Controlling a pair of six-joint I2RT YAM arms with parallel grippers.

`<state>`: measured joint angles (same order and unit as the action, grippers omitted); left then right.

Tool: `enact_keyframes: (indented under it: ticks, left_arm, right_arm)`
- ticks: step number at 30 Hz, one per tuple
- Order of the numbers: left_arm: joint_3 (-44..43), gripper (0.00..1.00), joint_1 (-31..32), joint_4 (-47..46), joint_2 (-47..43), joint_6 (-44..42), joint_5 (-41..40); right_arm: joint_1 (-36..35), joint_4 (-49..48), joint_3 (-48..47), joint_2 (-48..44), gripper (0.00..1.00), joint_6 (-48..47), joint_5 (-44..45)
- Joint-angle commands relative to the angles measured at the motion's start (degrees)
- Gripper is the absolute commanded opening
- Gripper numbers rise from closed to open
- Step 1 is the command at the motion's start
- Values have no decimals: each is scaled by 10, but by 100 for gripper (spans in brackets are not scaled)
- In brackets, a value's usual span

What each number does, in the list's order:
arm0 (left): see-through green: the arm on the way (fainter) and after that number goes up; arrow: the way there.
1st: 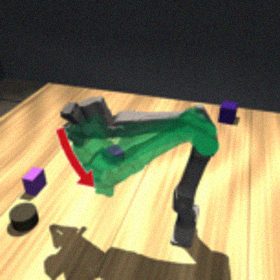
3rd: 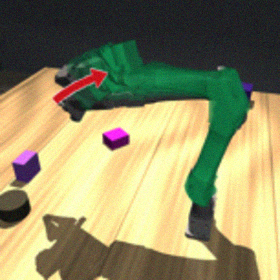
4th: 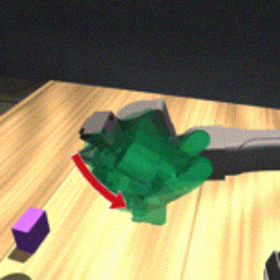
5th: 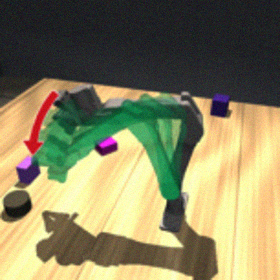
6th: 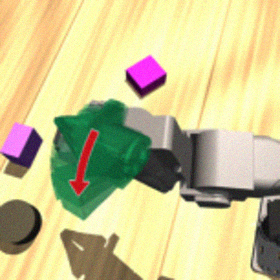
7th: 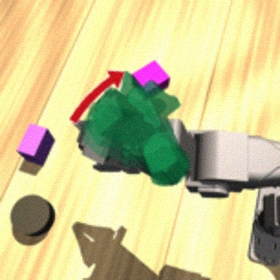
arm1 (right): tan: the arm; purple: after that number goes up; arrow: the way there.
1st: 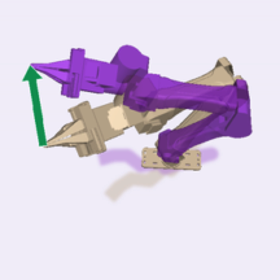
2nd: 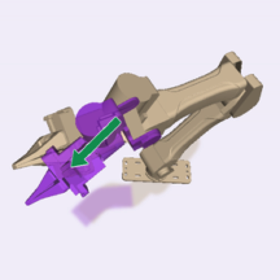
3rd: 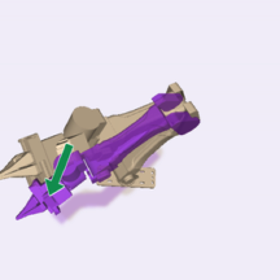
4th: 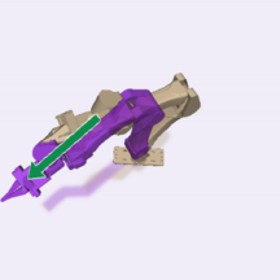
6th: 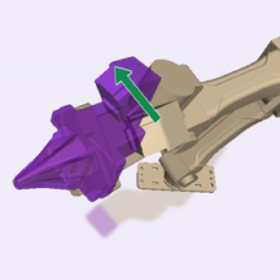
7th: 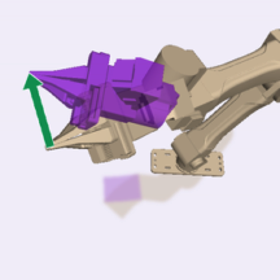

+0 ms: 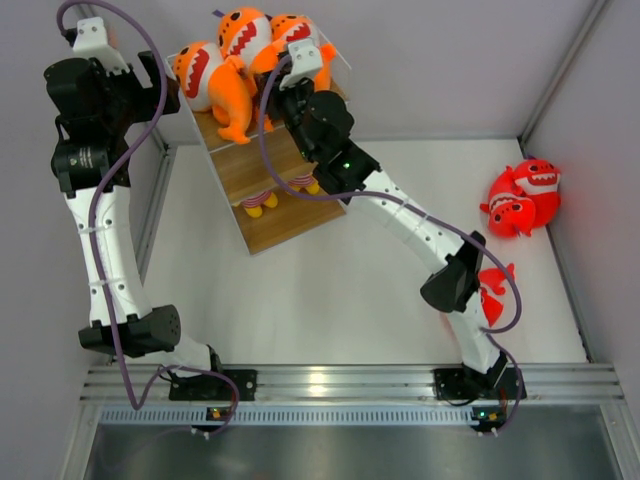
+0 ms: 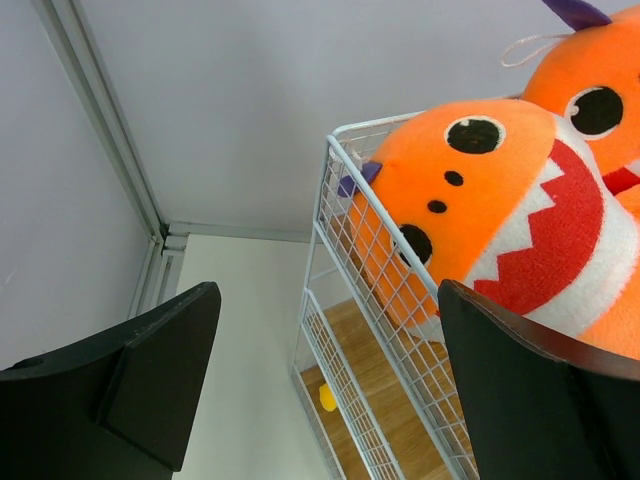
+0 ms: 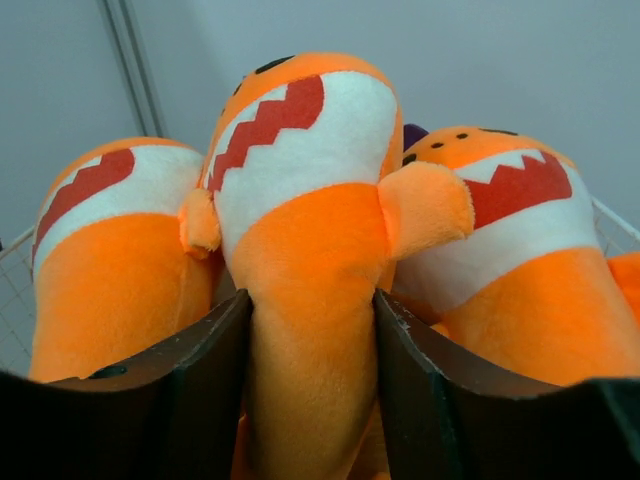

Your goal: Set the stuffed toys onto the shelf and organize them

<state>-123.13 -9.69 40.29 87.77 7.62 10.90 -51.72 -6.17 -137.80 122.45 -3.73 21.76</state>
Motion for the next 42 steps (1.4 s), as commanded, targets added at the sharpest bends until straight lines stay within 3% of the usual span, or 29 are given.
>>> enact_keyframes:
  ticks: [1,6,13,18,20,23,24,25,29,33,42]
  left_arm:
    - [3,96,2,-19,-2,5,4]
    - [7,96,1,-19,-6,2,4]
    - [11,96,2,-19,-8,0,5]
    - [13,96,1,-19,-13,-1,4]
    - [14,96,1,-19,-13,-1,4]
    - [15,96,2,-19,-14,-1,4]
    - [15,96,1,-19,-15,-2,3]
    - [15,96,1,-19,-15,-2,3]
    - [19,96,1,-19,-14,-3,0]
    - [23,96,1,-19,-13,-5,1]
    - [27,96,1,-20,-9,-1,5]
  right_arm:
    - [-13,20,-13,-12,53,-22,-7]
    - [-12,-2,27,-62,74,-45,2]
    - [-12,-18,61,-122,88,-53,-28]
    - [-1,-30,67,-149,92,-30,-59]
    - [7,-34,56,-144,88,-22,-68]
    - [28,-59,29,-123,51,17,-87]
    - [33,-66,20,-115,32,33,-95]
    - [44,-74,-8,-88,27,55,-108]
    - [61,-113,-74,-20,25,88,-185]
    - [61,-147,-94,19,24,82,-204]
    - [65,-74,-99,64,17,57,-190]
